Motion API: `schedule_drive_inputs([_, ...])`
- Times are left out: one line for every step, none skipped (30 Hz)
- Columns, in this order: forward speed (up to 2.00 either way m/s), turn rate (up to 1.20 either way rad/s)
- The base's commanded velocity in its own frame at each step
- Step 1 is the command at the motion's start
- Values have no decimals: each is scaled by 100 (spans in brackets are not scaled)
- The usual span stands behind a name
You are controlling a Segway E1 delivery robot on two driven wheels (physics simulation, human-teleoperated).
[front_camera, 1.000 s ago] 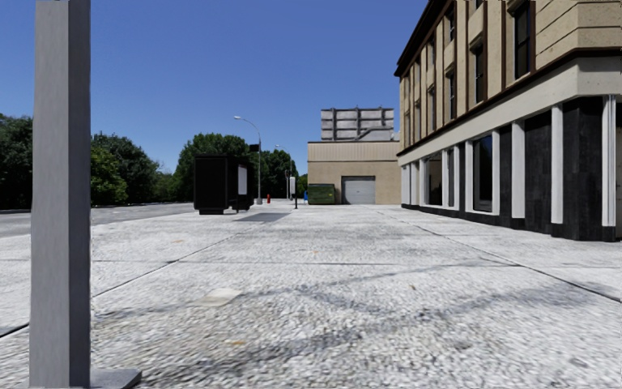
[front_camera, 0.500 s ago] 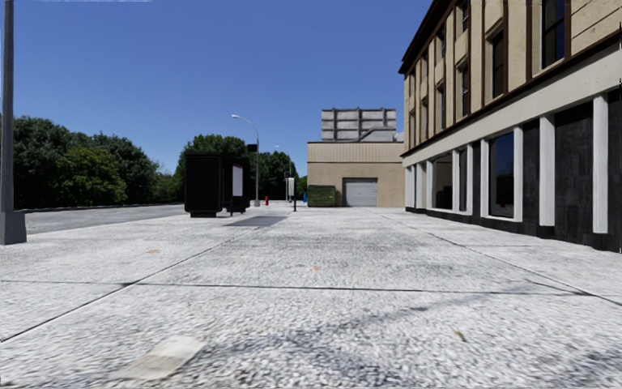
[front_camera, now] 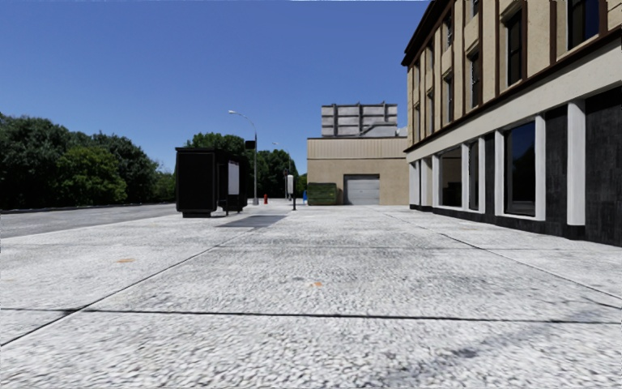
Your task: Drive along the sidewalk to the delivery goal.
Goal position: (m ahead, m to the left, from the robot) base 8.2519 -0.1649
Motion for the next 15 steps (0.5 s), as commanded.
schedule_drive_inputs([126, 0])
schedule_drive_inputs([126, 0])
schedule_drive_inputs([126, 0])
schedule_drive_inputs([126, 0])
schedule_drive_inputs([126, 0])
schedule_drive_inputs([126, 0])
schedule_drive_inputs([129, 0])
schedule_drive_inputs([129, 0])
schedule_drive_inputs([200, 0])
schedule_drive_inputs([200, 0])
schedule_drive_inputs([200, 0])
schedule_drive_inputs([200, 0])
schedule_drive_inputs([200, 0])
schedule_drive_inputs([200, 0])
schedule_drive_inputs([200, 0])
